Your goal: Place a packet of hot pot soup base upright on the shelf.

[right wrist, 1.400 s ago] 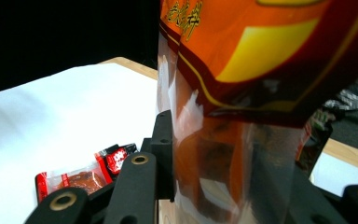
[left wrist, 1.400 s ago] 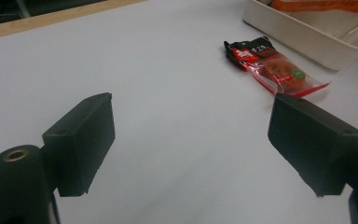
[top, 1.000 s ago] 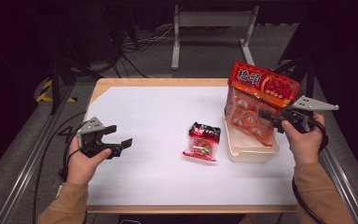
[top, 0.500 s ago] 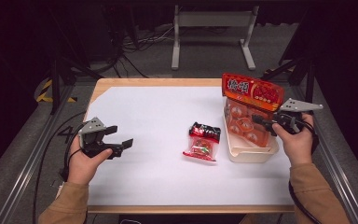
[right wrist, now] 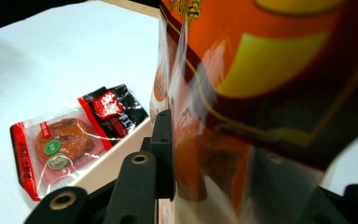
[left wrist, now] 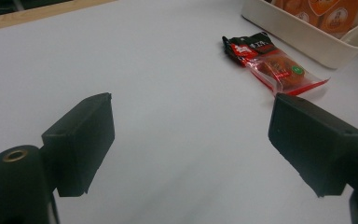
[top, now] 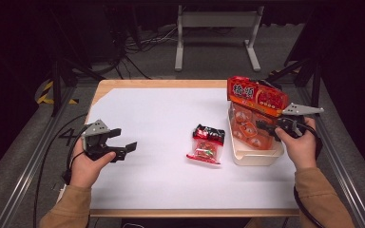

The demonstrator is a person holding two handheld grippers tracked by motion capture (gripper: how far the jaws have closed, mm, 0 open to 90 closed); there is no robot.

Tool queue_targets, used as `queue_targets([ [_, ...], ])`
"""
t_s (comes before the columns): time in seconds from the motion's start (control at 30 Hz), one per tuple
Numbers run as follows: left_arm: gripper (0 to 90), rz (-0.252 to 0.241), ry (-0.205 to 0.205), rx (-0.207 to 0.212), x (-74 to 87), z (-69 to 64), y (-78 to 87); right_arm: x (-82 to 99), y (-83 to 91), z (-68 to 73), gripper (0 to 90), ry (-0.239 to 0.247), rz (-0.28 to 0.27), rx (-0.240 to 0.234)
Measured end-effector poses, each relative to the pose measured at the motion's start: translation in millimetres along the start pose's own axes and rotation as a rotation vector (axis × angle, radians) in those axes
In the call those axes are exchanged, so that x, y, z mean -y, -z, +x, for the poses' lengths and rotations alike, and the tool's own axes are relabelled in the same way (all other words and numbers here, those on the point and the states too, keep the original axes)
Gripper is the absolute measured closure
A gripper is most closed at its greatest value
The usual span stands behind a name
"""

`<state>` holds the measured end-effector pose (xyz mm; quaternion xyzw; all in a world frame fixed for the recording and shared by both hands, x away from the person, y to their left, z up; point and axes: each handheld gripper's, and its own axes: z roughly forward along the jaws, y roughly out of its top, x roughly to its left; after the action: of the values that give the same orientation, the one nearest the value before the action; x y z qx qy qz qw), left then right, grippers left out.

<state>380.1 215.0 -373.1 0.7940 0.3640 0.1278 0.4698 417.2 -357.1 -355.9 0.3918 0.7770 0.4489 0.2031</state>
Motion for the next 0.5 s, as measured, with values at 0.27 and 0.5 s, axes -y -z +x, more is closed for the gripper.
queue_targets([
  [0.27, 15.4, 0.006, 0.003, 0.001, 0.6, -0.2, -1.5, 10.9, 2.1, -5.2, 69.9, -0.029, -0.024, 0.009],
  [0.5, 15.4, 0.005, 0.010, 0.003, 1.2, 0.4, -1.1, 15.5, 4.7, -8.3, 67.4, -0.055, -0.033, 0.019],
])
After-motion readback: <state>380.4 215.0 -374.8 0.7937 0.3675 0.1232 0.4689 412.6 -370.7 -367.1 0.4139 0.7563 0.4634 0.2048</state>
